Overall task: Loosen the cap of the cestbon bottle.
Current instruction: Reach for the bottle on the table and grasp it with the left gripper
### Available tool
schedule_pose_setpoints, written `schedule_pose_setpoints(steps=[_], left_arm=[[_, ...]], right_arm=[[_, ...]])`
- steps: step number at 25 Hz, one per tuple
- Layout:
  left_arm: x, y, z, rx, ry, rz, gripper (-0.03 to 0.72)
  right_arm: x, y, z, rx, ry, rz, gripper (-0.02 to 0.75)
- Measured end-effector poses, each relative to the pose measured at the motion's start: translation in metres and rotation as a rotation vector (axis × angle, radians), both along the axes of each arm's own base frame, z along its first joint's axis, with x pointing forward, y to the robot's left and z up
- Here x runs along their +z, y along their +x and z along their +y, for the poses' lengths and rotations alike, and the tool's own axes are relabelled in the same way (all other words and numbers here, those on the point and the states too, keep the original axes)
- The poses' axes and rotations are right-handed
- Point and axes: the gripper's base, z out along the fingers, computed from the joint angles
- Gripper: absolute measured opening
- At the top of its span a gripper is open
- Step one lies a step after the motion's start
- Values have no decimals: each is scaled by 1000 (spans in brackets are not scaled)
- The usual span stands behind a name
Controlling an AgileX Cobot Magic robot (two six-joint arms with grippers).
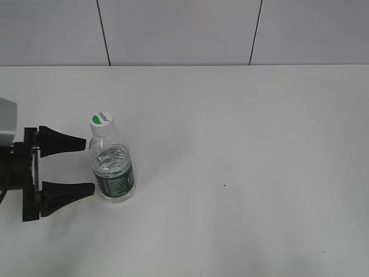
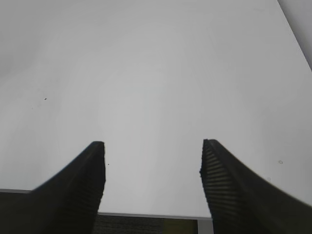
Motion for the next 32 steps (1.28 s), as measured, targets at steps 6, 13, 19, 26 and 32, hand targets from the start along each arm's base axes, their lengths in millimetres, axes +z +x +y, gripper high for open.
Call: schedule_pose_setpoints(steps=[6,13,19,26,32], left_arm=[[-11,19,-25,-62,-11,-6,654],[-17,30,-45,-104,-21,-12,633],[-26,33,-58,-128,-27,6,613],[-26,36,-65,-123,-35,2,583],[-26,36,-65,-117,-38,4,453]], right_arm=[[0,0,0,0,0,0,473],[0,0,0,0,0,0,473],[0,0,0,0,0,0,473],[0,0,0,0,1,0,473],[0,0,0,0,1,0,473]])
